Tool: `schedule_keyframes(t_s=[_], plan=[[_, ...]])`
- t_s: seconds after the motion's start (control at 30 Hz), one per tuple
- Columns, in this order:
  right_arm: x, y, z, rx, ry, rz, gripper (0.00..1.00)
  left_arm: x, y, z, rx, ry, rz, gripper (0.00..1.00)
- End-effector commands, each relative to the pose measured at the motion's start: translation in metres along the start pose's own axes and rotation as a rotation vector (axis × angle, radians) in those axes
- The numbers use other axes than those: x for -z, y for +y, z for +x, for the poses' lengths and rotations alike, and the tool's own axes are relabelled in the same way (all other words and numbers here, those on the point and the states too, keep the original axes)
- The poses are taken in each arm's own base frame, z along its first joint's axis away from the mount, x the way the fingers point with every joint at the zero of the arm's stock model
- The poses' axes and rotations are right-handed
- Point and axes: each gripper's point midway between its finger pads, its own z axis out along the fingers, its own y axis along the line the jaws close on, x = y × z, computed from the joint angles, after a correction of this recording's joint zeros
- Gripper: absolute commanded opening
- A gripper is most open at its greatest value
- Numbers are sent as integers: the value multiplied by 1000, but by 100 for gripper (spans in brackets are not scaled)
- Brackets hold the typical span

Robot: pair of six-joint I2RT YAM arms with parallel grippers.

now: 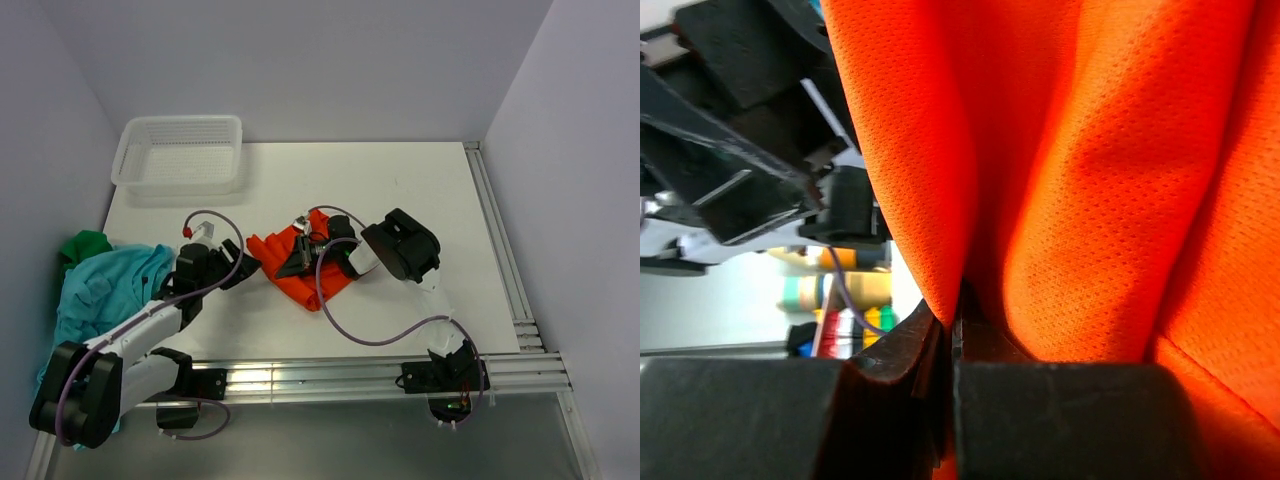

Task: Roll the t-shirts
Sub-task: Roll the tshirt

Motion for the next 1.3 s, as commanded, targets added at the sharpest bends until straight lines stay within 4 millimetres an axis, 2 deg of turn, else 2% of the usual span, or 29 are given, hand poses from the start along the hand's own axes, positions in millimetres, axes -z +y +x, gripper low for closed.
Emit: schedule_keyframes(t_s=[0.0,0.1,0.3,0.43,0.53,0.57,0.6,0.63,0.67,0.73,0.9,1.27], plan=[[5,4,-2,0,-13,-63,0,-8,-8,-16,-12,-90,34,66],[6,2,-3,-8,-15,-62,0,-18,-5,-15,-1,-85,32,68],[7,1,-3,-15,-15,-64,0,-36,-5,-17,15,-98,51,79],[7,-3,-3,-24,-15,-56,0,-40,-10,-21,31,-133,102,89],[6,-4,-3,-26,-11,-54,0,-49,-10,-17,47,-119,125,89],[7,-4,-4,-26,-12,-53,0,-48,-16,-21,45,-133,148,89],[7,-3,-4,-23,-13,-53,0,-54,-11,-14,54,-109,139,89],[7,-4,-4,-23,-12,-53,0,-56,-16,-17,56,-117,167,88],[7,-4,-4,-26,-12,-51,0,-61,-11,-9,70,-86,158,87],[6,-4,-3,-24,-10,-51,0,-64,-13,-8,80,-91,186,85],[7,-6,-4,-30,-14,-49,0,-68,-4,1,121,-92,192,84],[8,-4,-4,-29,-17,-52,0,-79,-1,12,134,-77,251,68]])
